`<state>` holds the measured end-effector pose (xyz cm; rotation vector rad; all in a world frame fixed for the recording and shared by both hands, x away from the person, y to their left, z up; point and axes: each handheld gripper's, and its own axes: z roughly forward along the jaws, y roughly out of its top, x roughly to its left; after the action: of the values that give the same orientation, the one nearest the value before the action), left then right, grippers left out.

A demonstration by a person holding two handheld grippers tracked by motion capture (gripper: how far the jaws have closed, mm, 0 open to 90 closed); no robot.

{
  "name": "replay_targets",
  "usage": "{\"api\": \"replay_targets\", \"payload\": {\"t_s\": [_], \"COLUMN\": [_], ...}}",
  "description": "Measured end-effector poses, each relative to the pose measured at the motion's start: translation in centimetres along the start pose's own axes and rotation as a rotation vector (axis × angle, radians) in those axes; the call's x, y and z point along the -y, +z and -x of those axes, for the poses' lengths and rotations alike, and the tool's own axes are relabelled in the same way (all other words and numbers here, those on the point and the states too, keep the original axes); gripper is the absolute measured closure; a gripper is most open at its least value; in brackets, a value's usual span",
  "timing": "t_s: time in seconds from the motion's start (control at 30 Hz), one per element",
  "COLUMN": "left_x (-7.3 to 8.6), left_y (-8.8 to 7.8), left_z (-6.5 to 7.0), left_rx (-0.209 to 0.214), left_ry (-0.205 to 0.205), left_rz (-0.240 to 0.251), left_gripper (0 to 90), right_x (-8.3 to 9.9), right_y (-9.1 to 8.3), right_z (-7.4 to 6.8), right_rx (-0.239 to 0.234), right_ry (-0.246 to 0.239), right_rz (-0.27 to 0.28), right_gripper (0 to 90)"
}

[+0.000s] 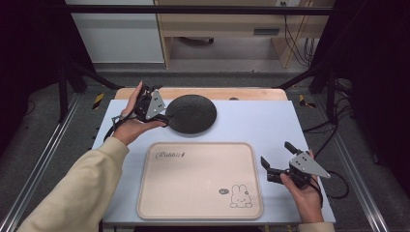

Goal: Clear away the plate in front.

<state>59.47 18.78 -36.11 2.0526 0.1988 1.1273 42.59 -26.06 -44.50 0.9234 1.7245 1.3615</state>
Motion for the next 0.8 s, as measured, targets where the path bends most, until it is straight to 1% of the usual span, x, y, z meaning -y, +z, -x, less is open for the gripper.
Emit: {"api": "replay_targets", "payload": {"t_s": [0.07, 0.17, 0.2, 0.23, 0.27, 0.37, 0.43, 0.47, 0.6, 0.67, 0.7, 0.73, 0.77, 0.8], "left_x": [0.4, 1.1, 1.3, 1.5, 1.5, 1.7, 1.9, 2.0, 2.8, 3.3, 3.6, 3.9, 4.2, 4.4], "left_y": [0.4, 1.0, 1.2, 1.3, 1.3, 1.4, 1.3, 1.2, 1.3, 1.4, 1.5, 1.6, 1.7, 1.7], "left_z": [-0.1, 0.0, 0.1, 0.3, 0.4, 0.7, 0.9, 1.1, 2.0, 2.5, 2.7, 2.9, 3.2, 3.3], "left_rx": [-0.01, -0.028, -0.033, -0.034, -0.034, -0.027, -0.024, -0.023, 0.002, 0.004, 0.006, 0.007, 0.003, 0.003], "left_ry": [-0.005, 0.02, 0.035, 0.062, 0.071, 0.106, 0.149, 0.18, 0.288, 0.337, 0.368, 0.386, 0.417, 0.434], "left_rz": [-0.01, -0.038, -0.042, -0.052, -0.055, -0.065, -0.071, -0.08, -0.123, -0.145, -0.158, -0.163, -0.171, -0.174], "left_gripper": [5.0, 5.9, 5.9, 6.9, 8.4, 9.3, 10.3, 11.9, 14.8, 16.0, 17.0, 18.2, 19.6, 21.3], "right_x": [0.0, -0.1, -0.1, 0.0, 0.0, 0.0, 0.0, 0.0, 0.0, 0.0, 0.0, 0.0, 0.0, 0.1], "right_y": [-0.1, -0.3, -0.3, -0.3, -0.3, -0.3, -0.2, -0.2, -0.2, -0.2, -0.2, -0.2, -0.2, -0.2], "right_z": [0.0, 0.0, 0.0, 0.0, 0.0, 0.0, 0.0, 0.0, 0.0, 0.1, 0.1, 0.1, 0.1, 0.1], "right_rx": [0.003, 0.016, 0.016, 0.018, 0.02, 0.025, 0.027, 0.027, 0.028, 0.029, 0.029, 0.029, 0.03, 0.03], "right_ry": [-0.001, -0.002, -0.002, -0.004, -0.003, -0.003, -0.004, -0.005, -0.008, -0.007, -0.007, -0.009, -0.009, -0.007], "right_rz": [0.002, 0.003, 0.003, 0.002, 0.001, -0.001, -0.002, -0.002, -0.004, -0.003, -0.004, -0.004, -0.005, -0.006], "right_gripper": [2.9, 3.0, 3.0, 3.0, 3.0, 3.0, 3.0, 3.0, 3.0, 3.0, 3.0, 3.0, 3.0, 3.0]}}
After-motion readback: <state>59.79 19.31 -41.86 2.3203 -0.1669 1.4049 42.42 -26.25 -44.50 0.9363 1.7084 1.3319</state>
